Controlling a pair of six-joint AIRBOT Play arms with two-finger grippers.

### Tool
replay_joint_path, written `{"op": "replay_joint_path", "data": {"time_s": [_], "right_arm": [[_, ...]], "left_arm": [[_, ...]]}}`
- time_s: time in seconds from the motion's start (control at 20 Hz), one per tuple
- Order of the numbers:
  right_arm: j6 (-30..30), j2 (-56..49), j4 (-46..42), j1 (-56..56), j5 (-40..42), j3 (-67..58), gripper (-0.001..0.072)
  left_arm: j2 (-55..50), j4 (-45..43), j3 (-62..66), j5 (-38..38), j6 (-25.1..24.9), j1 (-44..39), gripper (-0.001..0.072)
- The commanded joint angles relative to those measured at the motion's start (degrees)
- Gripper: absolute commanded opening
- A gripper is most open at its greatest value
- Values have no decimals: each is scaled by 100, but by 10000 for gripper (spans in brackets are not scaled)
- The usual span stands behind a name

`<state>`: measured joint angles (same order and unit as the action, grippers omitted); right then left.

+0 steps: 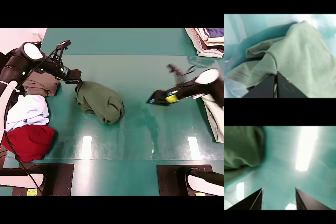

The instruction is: Fold the shirts.

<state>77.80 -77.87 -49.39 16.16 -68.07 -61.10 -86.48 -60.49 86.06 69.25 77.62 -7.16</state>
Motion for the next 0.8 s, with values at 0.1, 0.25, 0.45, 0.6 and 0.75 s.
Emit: {"op": "replay_joint_path", "data": {"time_s": [0.1,0.25,0.45,0.6,0.75], "right_arm": [[-529,-1370,1237,1196,1091,-24,449],[-527,-1908,1222,1561,1062,-623,449],[-525,-2225,1182,1700,1060,-1029,438],[-531,-2262,1176,1637,1108,-1069,20],[-516,-1974,898,1412,1060,-1069,17]], "left_arm": [[31,-107,103,76,-7,11,23],[31,-107,103,107,-7,11,22],[31,-107,103,111,-7,13,22],[35,-107,103,138,-7,13,22],[216,-188,153,72,-7,13,22]]}}
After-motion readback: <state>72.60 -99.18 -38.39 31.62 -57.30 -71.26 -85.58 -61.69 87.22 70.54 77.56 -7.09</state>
